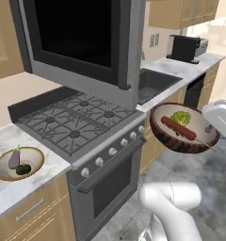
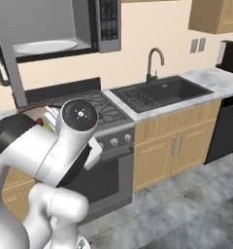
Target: Place the bowl containing the broccoli and hot dog in the microwave. Close the microwave door and press the start button to microwave the meal.
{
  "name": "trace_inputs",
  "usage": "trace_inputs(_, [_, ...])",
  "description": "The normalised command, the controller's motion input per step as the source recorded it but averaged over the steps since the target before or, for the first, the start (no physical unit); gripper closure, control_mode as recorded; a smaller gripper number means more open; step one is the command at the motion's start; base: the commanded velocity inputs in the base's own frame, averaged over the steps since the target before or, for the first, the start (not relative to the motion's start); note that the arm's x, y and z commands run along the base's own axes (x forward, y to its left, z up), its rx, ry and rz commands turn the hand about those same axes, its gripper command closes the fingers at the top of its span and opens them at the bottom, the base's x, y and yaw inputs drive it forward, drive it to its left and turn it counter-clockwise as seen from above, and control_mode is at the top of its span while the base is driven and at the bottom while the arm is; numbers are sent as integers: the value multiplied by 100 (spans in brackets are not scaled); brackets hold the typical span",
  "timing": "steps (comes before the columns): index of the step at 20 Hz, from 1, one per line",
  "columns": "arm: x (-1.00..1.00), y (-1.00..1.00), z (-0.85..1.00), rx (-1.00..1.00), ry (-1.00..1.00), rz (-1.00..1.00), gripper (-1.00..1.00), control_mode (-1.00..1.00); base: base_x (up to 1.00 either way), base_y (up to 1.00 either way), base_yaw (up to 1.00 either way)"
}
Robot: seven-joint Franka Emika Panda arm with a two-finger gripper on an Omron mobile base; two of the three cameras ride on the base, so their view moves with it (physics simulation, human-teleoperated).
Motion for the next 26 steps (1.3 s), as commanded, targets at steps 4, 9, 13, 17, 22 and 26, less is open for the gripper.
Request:
trace_inputs(4, [0, 0, 0, 0, 0, 0, 100, 100, 21, -84, -9])
trace_inputs(9, [0, 0, 0, 0, 0, 0, 100, 100, 26, -38, 6])
trace_inputs(13, [0, 0, 0, 0, 0, 0, 100, 100, 34, -21, 28])
trace_inputs(17, [0, 0, 0, 0, 0, 0, 100, 100, 29, -37, 42])
trace_inputs(22, [0, 0, 0, 0, 0, 0, 100, 100, 30, -53, 46])
trace_inputs(26, [0, 0, 0, 0, 0, 0, 100, 100, 36, -47, 43])
